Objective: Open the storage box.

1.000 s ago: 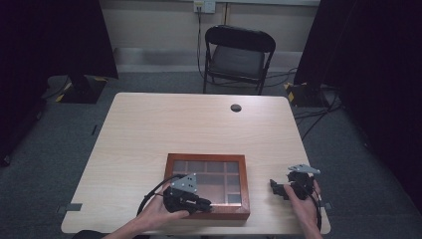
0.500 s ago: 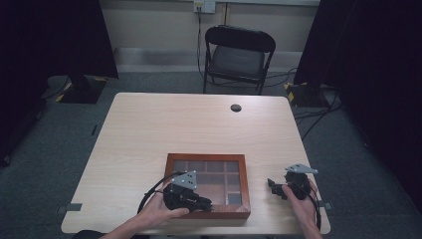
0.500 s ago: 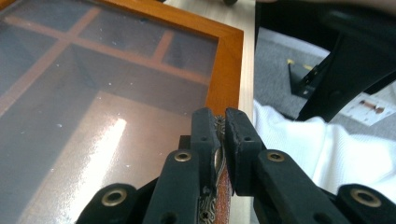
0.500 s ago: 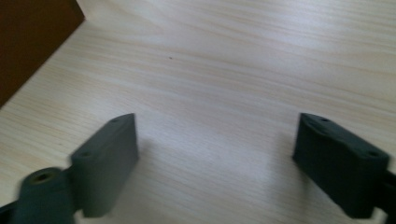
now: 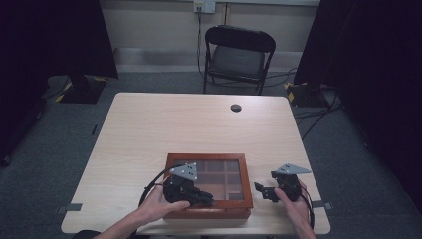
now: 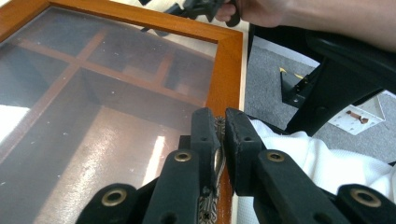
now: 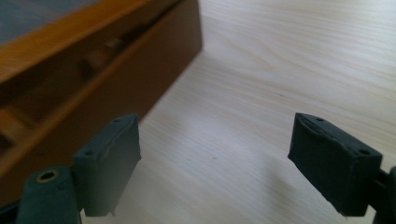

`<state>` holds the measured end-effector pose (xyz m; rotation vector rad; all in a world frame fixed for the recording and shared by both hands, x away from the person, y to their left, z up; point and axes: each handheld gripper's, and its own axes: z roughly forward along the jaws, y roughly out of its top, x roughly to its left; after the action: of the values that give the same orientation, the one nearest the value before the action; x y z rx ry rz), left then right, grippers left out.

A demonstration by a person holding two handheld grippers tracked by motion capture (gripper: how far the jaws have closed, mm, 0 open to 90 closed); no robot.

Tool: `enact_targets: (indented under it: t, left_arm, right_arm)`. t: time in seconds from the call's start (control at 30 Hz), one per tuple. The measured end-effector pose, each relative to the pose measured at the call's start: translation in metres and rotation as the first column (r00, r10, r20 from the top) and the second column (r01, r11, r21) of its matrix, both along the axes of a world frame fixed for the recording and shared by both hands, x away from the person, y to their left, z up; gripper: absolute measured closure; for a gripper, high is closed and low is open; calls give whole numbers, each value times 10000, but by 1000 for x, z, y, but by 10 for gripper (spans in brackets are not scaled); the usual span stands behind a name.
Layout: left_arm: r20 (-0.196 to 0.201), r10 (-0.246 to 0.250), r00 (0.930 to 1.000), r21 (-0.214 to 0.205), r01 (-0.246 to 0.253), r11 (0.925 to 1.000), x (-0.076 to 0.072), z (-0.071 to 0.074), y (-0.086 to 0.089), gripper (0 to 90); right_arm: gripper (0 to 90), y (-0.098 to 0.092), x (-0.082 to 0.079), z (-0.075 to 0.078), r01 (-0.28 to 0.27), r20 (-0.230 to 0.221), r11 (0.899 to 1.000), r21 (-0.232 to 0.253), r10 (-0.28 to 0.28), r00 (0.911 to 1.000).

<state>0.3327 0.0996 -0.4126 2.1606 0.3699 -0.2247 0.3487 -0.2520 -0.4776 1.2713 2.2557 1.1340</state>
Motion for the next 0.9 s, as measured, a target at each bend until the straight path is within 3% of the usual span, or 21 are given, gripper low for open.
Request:
enact_targets:
  t: [0.1,0.33,0.53,0.63,0.67,0.7,0.83,0.9]
  left_arm:
    - [-38,-22,10000,17,22,10000,2,5,0,825]
    - [-162,-41,9999,63,42,10000,4,8,1,825]
    - [-36,-181,9998,130,182,9998,4,7,1,821]
    - [-88,-35,10000,132,36,9999,4,6,2,778]
    - [-44,2,10000,65,-2,10000,3,8,5,675]
    - [-44,2,10000,65,-2,10000,3,8,5,649]
    - [192,258,9995,-91,-257,9996,5,11,15,590]
    - [269,498,9984,-373,-488,9981,8,13,25,571]
  right_arm:
    - [167,4,-3,6,-470,39,9980,433,469,9989]
    - [177,12,-5,12,-1206,72,9881,955,1205,9927]
    - [210,15,-5,14,-1364,-28,9858,982,1373,9905]
    - [214,15,-5,14,-1397,-23,9853,987,1406,9901]
    - [216,14,-5,15,-1406,41,9843,1067,1409,9900]
    - [216,14,-5,15,-1406,41,9843,1067,1409,9900]
    - [216,13,-5,17,-1396,153,9833,1170,1388,9902]
    - [216,14,-5,18,-1376,214,9837,1156,1360,9905]
